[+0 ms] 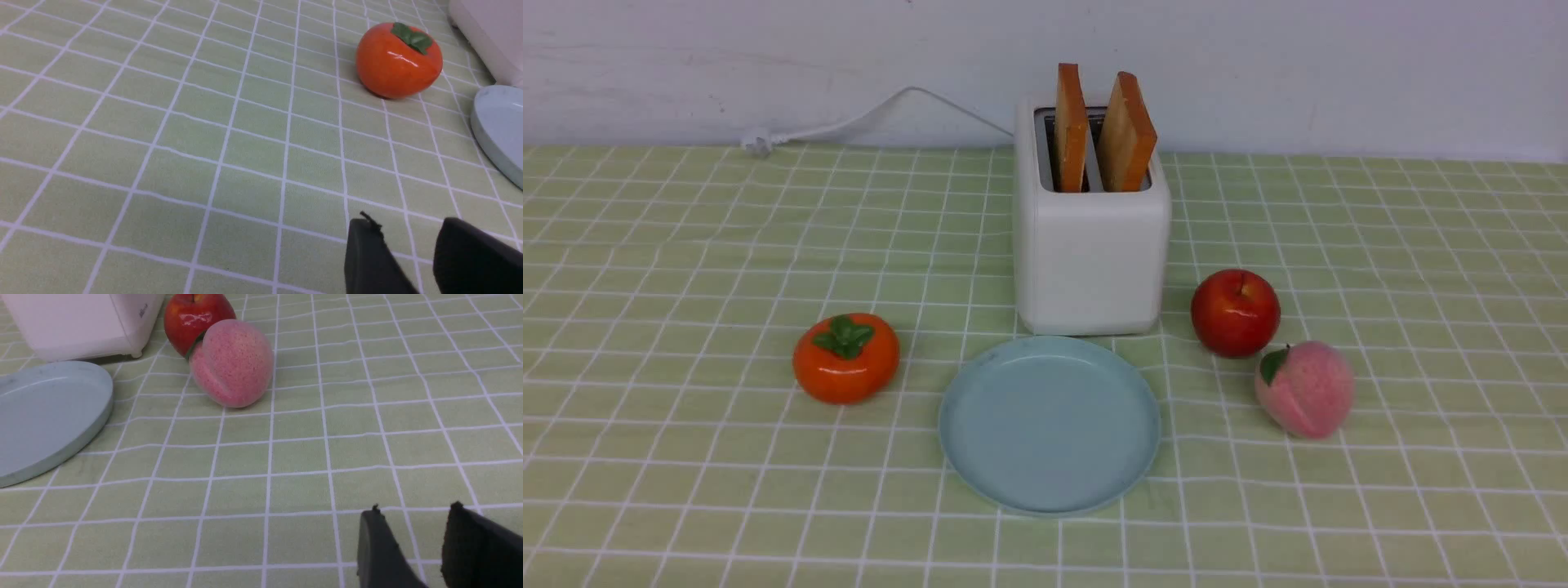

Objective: Take toasted bread from bread machine on green coffee tablecloth place on plate.
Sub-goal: 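Reach for a toast slice standing in the toaster with the left gripper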

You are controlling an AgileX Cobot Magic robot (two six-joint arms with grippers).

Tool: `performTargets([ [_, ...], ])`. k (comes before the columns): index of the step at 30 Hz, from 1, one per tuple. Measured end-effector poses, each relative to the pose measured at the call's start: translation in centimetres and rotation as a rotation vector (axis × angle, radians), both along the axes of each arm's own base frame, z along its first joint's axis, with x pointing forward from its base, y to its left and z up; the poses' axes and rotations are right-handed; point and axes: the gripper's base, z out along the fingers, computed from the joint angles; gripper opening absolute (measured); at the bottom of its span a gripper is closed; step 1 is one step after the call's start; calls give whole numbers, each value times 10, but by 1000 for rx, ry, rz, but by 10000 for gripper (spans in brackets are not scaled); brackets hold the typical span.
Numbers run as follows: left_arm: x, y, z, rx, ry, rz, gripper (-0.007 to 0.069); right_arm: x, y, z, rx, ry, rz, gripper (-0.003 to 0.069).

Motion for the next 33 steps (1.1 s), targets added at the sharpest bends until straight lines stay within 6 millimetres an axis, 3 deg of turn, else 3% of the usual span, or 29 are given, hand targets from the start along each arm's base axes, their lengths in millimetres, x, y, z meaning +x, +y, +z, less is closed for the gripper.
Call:
performTargets([
  [26, 0, 0, 1, 1, -6, 0, 239, 0, 0, 0, 0, 0, 0, 240],
  [33, 3, 1, 11, -16, -128, 12, 239, 0, 0, 0, 0, 0, 0, 240],
])
